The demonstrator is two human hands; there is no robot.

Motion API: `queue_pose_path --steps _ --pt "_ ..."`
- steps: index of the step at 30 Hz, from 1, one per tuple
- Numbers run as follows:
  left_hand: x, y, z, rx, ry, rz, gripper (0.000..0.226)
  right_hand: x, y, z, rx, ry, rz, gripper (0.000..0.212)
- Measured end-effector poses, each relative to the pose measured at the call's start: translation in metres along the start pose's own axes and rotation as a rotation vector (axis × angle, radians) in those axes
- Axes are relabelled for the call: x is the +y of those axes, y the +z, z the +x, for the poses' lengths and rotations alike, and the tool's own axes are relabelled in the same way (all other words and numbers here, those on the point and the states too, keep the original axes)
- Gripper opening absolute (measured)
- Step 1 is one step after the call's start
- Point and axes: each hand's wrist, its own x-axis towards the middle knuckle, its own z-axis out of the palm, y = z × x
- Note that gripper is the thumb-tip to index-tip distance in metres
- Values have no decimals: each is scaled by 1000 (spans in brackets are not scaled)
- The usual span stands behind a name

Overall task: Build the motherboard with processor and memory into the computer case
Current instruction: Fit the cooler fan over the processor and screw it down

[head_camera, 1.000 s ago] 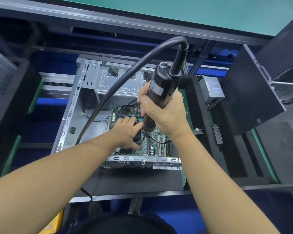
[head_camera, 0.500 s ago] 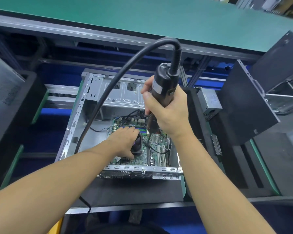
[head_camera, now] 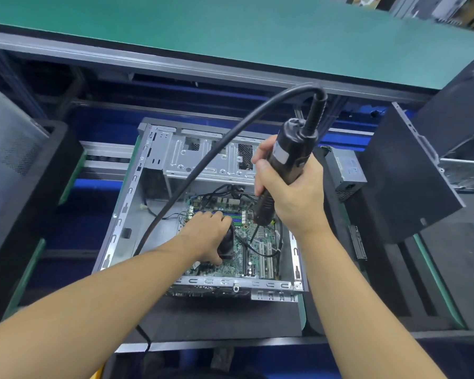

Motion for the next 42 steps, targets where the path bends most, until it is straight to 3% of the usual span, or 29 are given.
queue_pose_path --steps 9,13,15,18,20,22,25,28,32,35,39,42 --pt "3 -2 3 -79 -32 44 86 2 8 15 -66 -20 25 14" --pt "-5 -12 -5 -93 -62 -222 108 -1 13 23 -107 -1 9 25" --pt "-7 -25 -14 22 -107 -488 81 -4 17 26 -130 -24 -16 26" --pt "-6 -51 -29 260 -267 -868 9 -16 30 29 -191 -77 -18 28" --pt "-5 -70 -38 366 -343 -953 29 -26 42 32 -231 -114 -48 34" --pt "-9 -89 -49 415 -388 -875 41 -37 55 36 -260 -187 -127 32" --pt "-19 -112 -67 477 -399 -927 38 -49 75 44 -304 -423 -314 22" --pt "-28 -121 -90 494 -418 -1102 37 -53 94 48 -280 -623 -682 42" --pt "-22 -135 -132 417 -400 -1271 25 -49 121 39 -330 -682 -985 57" --pt "-16 -147 -171 163 -168 -1155 11 -46 140 30 -411 -606 -1035 58" --pt "-30 -162 -232 -203 123 -1157 24 -36 168 16 -541 -370 -839 55" --pt "-70 -167 -289 -171 296 -1311 34 -28 194 6 -620 -220 -623 56"
